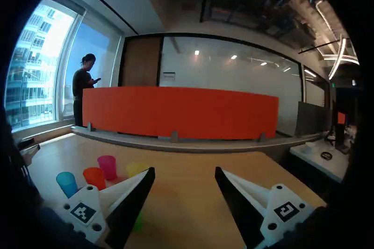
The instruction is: Pour water
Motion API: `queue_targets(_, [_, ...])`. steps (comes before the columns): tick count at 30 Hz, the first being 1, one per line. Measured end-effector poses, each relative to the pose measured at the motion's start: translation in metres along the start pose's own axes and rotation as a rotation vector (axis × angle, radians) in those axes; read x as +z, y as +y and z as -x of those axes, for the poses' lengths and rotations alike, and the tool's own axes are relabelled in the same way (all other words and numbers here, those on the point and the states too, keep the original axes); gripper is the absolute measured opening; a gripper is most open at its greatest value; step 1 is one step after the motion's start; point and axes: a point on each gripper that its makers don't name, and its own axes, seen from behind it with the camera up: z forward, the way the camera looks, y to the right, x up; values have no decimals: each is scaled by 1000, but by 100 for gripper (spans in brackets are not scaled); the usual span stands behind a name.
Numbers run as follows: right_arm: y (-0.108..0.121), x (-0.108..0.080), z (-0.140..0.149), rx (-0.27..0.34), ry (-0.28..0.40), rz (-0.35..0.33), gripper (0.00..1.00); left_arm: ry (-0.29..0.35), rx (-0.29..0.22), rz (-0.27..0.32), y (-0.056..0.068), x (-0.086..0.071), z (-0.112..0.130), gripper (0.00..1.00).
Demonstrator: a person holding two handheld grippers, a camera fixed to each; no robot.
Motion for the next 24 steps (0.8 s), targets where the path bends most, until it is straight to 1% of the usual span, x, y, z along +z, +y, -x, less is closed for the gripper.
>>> queue_targets(5, [-3, 2, 1, -10, -2, 0, 99, -3, -22, 0, -2, 1, 3, 96])
queue_targets(12, [-5, 2, 2, -5, -4, -2, 99, -12, -48, 14, 1, 1, 7, 96])
queue_targets(24, [3, 0, 0, 1, 0, 11, 99, -43, -47, 21, 1, 3, 14, 96])
